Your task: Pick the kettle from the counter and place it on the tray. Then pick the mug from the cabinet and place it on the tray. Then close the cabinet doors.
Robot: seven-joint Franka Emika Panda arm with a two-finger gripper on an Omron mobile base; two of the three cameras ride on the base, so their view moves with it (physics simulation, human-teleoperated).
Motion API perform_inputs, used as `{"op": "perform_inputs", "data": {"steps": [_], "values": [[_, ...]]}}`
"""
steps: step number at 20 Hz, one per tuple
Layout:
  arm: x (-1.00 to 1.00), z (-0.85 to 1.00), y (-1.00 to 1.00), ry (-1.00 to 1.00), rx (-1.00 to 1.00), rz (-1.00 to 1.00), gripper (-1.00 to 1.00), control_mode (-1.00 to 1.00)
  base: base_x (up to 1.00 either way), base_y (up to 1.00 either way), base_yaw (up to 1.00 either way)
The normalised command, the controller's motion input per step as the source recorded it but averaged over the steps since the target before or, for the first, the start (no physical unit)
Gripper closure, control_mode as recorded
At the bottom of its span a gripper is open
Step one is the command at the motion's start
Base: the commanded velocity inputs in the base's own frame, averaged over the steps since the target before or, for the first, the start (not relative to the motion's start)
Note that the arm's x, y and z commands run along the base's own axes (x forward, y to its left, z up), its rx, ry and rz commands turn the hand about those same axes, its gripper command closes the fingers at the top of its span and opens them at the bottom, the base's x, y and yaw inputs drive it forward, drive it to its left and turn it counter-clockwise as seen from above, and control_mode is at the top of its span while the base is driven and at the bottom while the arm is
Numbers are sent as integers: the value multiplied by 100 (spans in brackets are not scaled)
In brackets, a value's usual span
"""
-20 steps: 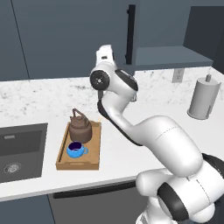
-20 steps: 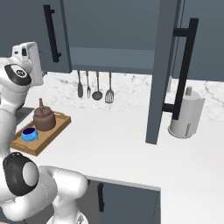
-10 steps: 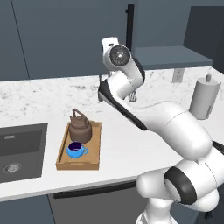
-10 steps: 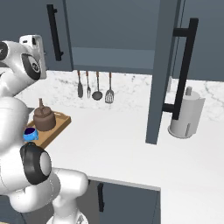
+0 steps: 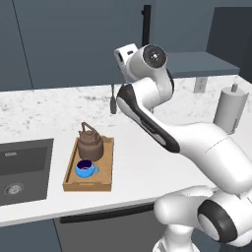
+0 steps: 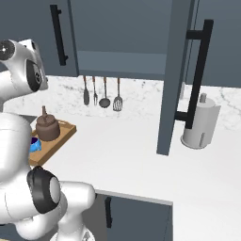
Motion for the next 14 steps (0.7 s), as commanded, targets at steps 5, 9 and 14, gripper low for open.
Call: {"op": "perform_inputs", "data": {"steps": [5, 9, 14], "values": [[-81, -11, 3, 0, -4, 13, -100, -100, 0, 0, 0], [-79, 0, 0, 0, -14, 2, -100, -100, 0, 0, 0], [-74, 4, -2, 1, -17, 0, -100, -100, 0, 0, 0]]}}
